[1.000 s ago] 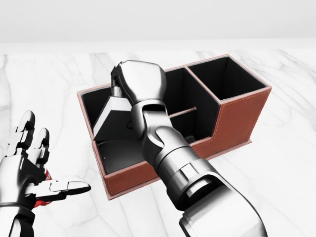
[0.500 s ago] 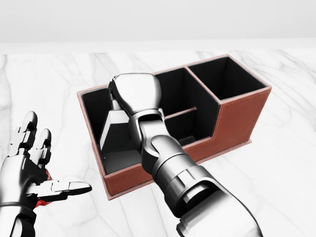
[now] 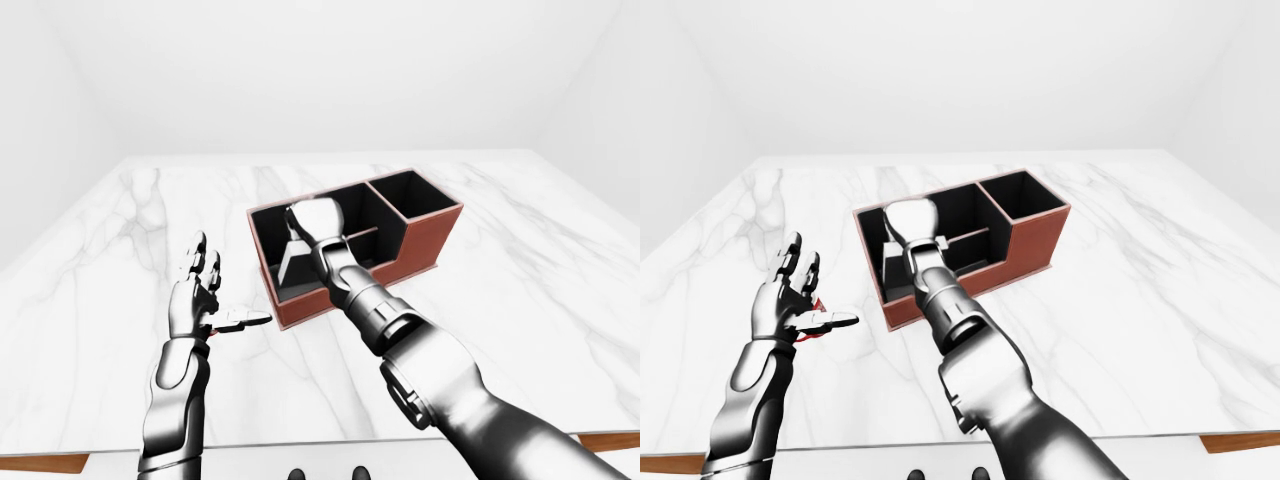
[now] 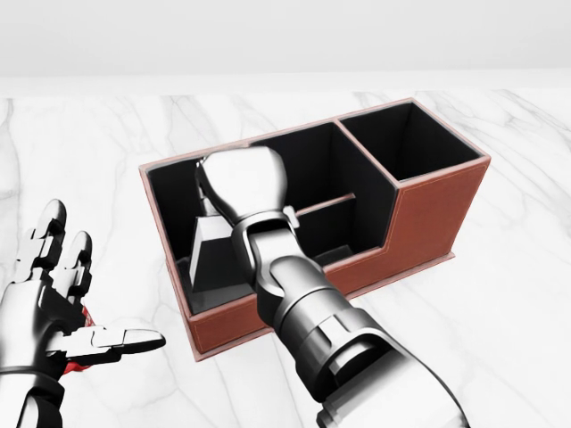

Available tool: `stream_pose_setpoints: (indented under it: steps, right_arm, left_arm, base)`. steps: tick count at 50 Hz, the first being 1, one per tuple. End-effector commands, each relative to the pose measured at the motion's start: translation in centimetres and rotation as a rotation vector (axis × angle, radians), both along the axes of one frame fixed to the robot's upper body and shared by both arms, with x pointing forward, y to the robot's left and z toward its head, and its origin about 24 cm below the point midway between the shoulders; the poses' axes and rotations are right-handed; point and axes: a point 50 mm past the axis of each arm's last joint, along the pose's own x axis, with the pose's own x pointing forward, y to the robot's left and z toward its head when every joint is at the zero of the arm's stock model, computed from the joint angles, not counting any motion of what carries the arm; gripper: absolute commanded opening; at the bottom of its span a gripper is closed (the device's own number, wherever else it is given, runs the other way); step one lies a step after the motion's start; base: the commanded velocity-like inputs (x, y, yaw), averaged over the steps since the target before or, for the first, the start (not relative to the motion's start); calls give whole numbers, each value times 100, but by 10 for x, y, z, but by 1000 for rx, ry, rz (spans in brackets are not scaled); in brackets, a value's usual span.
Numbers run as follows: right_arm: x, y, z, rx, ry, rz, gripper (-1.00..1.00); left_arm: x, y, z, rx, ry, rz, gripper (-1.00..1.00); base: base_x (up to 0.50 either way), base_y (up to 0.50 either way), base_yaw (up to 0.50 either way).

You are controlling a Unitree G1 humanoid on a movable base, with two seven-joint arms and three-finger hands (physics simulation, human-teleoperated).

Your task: Pick up the book and place it in the left compartment of the caddy.

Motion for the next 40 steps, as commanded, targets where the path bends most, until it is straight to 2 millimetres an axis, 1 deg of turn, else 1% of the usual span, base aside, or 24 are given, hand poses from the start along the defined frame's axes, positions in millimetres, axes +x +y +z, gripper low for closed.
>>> stream_pose_setpoints:
  steps: [1,11,31,33,34,35,36,37,39,40]
  right_arm:
    - [-1,0,-3,-26,-4,6,-100]
    - [-3,1,-10,-43,10,10,-100]
    - [-4,0,-11,-42,13,8,-100]
    - [-4,0,-11,-43,14,8,-40]
    - [-4,0,-11,-45,13,9,-21]
    - [-4,0,-11,-45,13,9,-8]
    - [-4,0,-11,-43,13,8,-8]
    - [-4,0,-11,-42,14,8,10]
    - [-4,0,-12,-45,14,9,40]
    - [-4,0,-13,-45,16,9,46]
  left_arm:
    - [0,0,0,2,-1,-3,100]
    - [1,1,1,-1,-3,1,100]
    - [2,2,0,-3,1,2,100]
    - [1,2,0,-3,1,2,100]
    - [1,2,0,-3,1,2,100]
    - [2,2,0,-3,1,2,100]
    - [2,2,0,-3,2,2,100]
    - [2,2,0,-3,3,1,100]
    - [2,2,-1,-2,3,1,100]
    - [2,2,-1,-3,3,1,100]
  base:
    - [0,0,0]
    - [0,0,0]
    - [0,0,0]
    - [0,0,0]
    - [0,0,0]
    - [0,0,0]
    - [0,0,0]
    - [0,0,0]
    - [0,0,0]
    - [0,0,0]
